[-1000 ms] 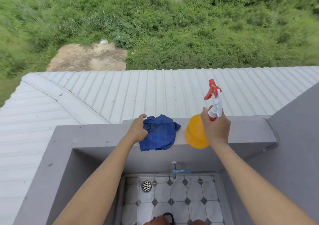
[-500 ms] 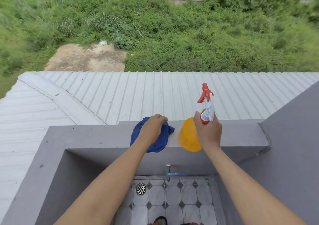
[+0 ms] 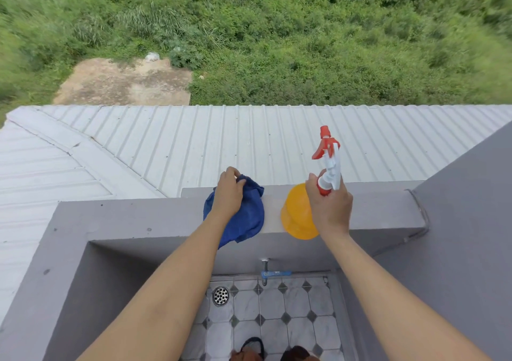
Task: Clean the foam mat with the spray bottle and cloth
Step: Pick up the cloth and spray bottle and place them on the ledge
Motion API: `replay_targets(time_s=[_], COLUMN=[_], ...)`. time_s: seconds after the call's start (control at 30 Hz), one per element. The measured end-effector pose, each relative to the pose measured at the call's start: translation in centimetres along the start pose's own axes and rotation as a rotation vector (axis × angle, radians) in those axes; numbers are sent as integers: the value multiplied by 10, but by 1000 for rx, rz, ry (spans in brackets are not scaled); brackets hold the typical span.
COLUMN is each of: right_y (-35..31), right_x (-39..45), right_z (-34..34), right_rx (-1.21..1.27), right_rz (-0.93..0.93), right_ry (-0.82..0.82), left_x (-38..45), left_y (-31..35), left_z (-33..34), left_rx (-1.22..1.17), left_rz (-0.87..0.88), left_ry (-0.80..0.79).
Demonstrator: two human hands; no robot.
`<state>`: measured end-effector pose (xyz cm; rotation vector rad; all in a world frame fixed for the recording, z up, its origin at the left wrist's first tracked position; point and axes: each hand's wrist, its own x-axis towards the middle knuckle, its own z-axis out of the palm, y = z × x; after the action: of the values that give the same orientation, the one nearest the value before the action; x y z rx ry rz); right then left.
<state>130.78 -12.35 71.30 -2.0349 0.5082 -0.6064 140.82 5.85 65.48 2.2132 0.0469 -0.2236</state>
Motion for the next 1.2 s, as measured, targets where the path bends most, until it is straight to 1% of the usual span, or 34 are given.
replay_targets(time_s=[0.03,0.07,0.1,0.13,0.17,0.2,0.23,0.3,0.33,0.47,0.57,0.73,0.9,1.03,1.2], right_y=[0,0,2,4,8,11,15,18,18,19,19,15,12,2,1], right_x=[0,0,-2,-3,-6,-8,-9,-9,-8,-6,-5,-6,-5,-7,-21], right_z=[0,1,1,2,3,4,5,7,7,9,9,6,1,-6,-18], right_rx=[4,4,-8,-27,-41,-41,-35,-37,-40,-62,-61,-70,-72,-124,-170], right_rz=[5,15,36,75,130,183,214,227,228,207,214,226,244,275,335], right_ry=[5,4,-7,-28,-53,-66,-67,-63,-58,-33,-32,-61,-134,-193,-261], left_x=[-7,-15,-23,-28,-30,-29,-28,-31,-31,-24,-26,-30,-32,-43,-59], left_y=[4,6,6,2,-8,-22,-37,-55,-59,-58,-57,-51,-47,-37,-26], left_z=[-2,-4,-7,-7,-4,0,4,9,11,12,13,16,15,12,-1], left_rx=[-31,-13,67,176,310,446,582,758,785,856,858,860,921,890,913], left_rz=[8,29,109,243,372,453,486,458,438,449,448,393,367,315,329], left_ry=[10,-3,24,110,152,123,48,-141,-192,-217,-202,-182,-187,-186,-131])
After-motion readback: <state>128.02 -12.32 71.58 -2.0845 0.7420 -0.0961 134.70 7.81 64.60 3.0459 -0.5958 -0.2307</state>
